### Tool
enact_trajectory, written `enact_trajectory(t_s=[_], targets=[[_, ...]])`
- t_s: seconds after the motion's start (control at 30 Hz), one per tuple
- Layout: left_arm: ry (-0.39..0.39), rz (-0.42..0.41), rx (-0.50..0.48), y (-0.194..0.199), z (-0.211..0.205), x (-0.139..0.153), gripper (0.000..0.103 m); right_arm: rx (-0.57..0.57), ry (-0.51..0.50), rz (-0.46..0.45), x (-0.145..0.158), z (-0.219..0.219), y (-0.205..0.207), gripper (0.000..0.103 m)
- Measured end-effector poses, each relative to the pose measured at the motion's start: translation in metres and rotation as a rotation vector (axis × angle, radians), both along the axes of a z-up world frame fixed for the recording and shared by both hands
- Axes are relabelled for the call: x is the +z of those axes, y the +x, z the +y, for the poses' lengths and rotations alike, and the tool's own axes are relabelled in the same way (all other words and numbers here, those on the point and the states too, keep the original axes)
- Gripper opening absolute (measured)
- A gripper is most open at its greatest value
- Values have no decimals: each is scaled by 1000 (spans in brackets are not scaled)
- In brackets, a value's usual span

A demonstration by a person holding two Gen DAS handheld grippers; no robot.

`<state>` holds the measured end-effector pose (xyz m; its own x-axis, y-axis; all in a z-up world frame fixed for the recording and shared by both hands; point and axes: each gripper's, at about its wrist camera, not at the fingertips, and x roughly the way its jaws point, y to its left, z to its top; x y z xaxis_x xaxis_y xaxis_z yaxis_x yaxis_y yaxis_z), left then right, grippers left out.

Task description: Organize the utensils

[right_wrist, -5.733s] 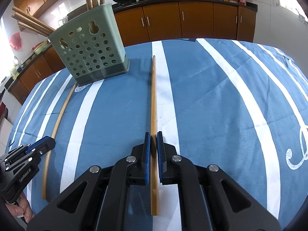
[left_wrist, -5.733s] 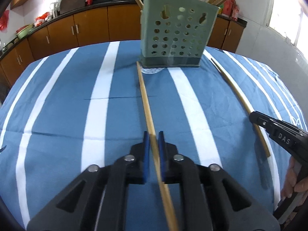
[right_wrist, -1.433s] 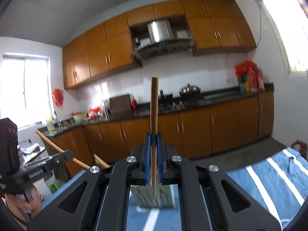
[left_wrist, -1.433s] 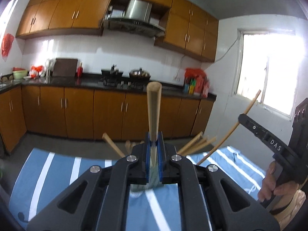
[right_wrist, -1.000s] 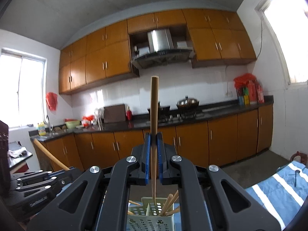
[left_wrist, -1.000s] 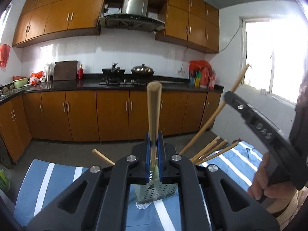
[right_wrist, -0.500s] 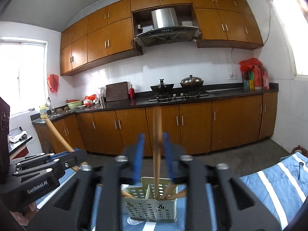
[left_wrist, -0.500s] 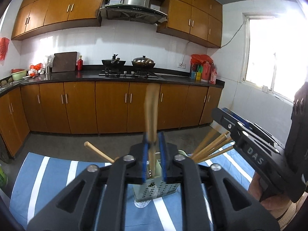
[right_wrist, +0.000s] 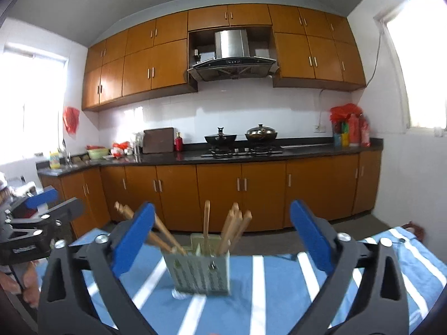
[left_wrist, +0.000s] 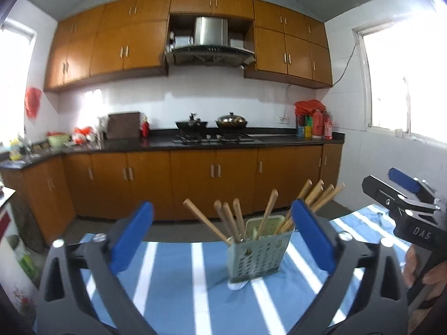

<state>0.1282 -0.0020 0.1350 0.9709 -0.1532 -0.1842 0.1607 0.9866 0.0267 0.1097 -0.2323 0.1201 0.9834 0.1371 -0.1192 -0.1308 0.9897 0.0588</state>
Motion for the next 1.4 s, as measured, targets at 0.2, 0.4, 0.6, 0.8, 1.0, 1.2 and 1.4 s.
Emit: enact_trajectory(t_s=[0.2,0.4,0.6,0.8,1.0,1.2,1.4], targets=[[86,-15,83,-61,-4,-39,99,-64,-32,115,-43,5,-42,101],[98,19,161,-108,1,-80,99,-106,-28,190,-82,4,-80,101],[58,94,190,-133,13,-113,99,-133,-38,225,-108,3,-108,101],[39,119,186,-151,15,-129,99,-131,-56,246,-127,4,-125,101],[53,125,183,-155,12,-134,99,-122,-39,258,-135,7,-130,101],[51,138,173,-154,10,-137,99,-123,-46,253,-140,10,-134,101],[40,152,163,-154,9,-141,99,-130,-35,258,-141,8,-135,101]])
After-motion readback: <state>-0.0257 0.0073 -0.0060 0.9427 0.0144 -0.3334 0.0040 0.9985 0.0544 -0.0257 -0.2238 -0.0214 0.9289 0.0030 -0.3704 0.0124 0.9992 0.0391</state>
